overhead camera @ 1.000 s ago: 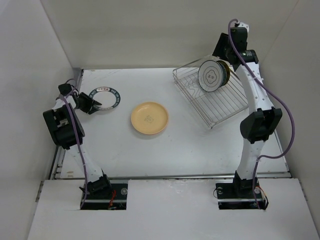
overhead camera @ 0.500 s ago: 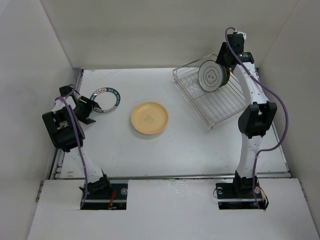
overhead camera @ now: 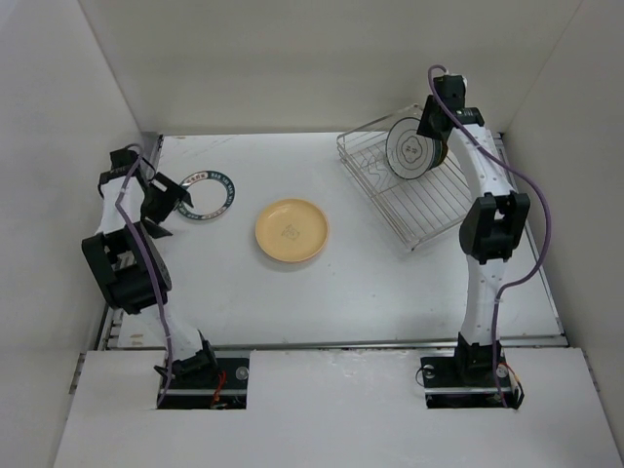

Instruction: Unload the plates from the dish rack

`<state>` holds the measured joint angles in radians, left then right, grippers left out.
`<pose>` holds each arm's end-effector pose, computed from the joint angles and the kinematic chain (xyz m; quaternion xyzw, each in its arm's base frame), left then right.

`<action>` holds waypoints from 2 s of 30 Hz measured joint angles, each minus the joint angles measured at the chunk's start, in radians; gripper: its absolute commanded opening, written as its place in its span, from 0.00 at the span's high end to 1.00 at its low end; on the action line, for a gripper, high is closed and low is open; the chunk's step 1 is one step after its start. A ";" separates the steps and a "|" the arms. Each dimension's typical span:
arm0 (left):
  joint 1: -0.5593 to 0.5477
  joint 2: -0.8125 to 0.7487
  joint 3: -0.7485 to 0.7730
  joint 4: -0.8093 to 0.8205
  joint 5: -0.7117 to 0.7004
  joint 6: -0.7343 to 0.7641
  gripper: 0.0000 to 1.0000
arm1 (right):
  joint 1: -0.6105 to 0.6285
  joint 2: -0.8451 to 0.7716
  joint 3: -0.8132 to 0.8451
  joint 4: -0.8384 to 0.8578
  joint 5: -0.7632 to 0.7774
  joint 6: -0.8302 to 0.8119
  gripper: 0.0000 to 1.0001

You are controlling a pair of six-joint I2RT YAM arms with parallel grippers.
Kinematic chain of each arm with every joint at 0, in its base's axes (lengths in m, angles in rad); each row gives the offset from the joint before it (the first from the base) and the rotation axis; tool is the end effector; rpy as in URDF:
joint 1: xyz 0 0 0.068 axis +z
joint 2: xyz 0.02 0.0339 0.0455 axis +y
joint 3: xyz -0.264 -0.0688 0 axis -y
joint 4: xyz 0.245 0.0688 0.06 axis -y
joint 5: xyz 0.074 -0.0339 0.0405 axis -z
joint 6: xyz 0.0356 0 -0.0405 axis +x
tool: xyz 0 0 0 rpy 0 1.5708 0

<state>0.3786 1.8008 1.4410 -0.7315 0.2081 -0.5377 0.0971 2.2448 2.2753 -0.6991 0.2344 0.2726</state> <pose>0.3566 0.1339 0.2439 -0.4052 0.8774 -0.1193 0.2274 0.5114 0.0415 0.3199 0.1291 0.8859 -0.0239 0.4449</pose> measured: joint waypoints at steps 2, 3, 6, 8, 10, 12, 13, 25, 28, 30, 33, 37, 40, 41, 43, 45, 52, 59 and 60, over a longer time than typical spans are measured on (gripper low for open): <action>-0.032 -0.033 0.013 -0.009 0.002 0.029 0.09 | -0.001 0.005 0.000 0.004 -0.003 0.000 0.61; -0.047 -0.049 0.016 -0.012 0.003 0.042 0.09 | -0.001 0.006 0.000 0.004 -0.003 -0.003 0.65; -0.082 -0.089 0.017 -0.018 0.021 0.071 0.09 | -0.003 0.008 0.000 0.006 -0.008 -0.009 0.79; -0.099 -0.114 0.017 -0.019 0.026 0.095 0.09 | -0.005 0.008 0.000 0.008 -0.012 -0.023 0.87; -0.120 -0.137 0.017 -0.019 0.018 0.126 0.09 | -0.009 0.008 0.000 0.009 -0.026 -0.045 1.00; -0.151 -0.155 0.017 -0.020 0.002 0.159 0.09 | -0.010 0.008 -0.001 0.010 -0.034 -0.056 1.00; -0.167 -0.161 0.018 -0.022 -0.004 0.175 0.11 | -0.010 0.008 -0.003 0.011 -0.035 -0.060 1.00; -0.255 -0.206 0.026 -0.023 0.112 0.317 0.11 | 0.001 -0.067 -0.028 -0.002 -0.029 -0.086 1.00; -0.264 -0.207 0.035 -0.021 0.197 0.348 0.11 | 0.002 -0.141 -0.027 -0.011 -0.015 -0.086 1.00; -0.274 -0.207 0.039 -0.022 0.246 0.370 0.11 | 0.001 -0.200 -0.024 -0.011 -0.005 -0.084 1.00; -0.303 -0.207 0.052 -0.025 0.337 0.412 0.11 | 0.003 -0.293 -0.020 -0.010 -0.011 -0.080 1.00; -0.341 -0.207 0.084 -0.029 0.458 0.452 0.09 | 0.032 -0.389 -0.038 -0.004 -0.170 -0.072 1.00; -0.361 -0.203 0.109 -0.029 0.512 0.466 0.09 | 0.076 -0.416 -0.095 0.036 -0.361 -0.043 1.00; -0.365 -0.200 0.119 -0.030 0.525 0.470 0.09 | 0.098 -0.416 -0.121 0.050 -0.429 -0.035 1.00; -0.369 -0.188 0.138 -0.030 0.544 0.475 0.09 | 0.143 -0.406 -0.182 0.076 -0.548 -0.018 1.00; -0.371 -0.167 0.159 -0.030 0.556 0.475 0.09 | 0.190 -0.384 -0.231 0.089 -0.645 -0.004 1.00; -0.371 -0.102 0.191 -0.030 0.589 0.469 0.09 | 0.315 -0.298 -0.309 0.171 -0.892 0.058 1.00; -0.371 -0.081 0.191 -0.049 0.557 0.477 0.24 | 0.362 -0.289 -0.311 0.252 -0.977 0.086 1.00; -0.371 -0.081 0.191 -0.050 0.559 0.478 0.39 | 0.363 -0.285 -0.311 0.262 -0.982 0.092 1.00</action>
<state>0.0078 1.7199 1.6321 -0.7818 0.7670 -0.0597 0.4603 1.9594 1.9640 -0.4370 -0.7475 0.3641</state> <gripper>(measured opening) 0.783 0.084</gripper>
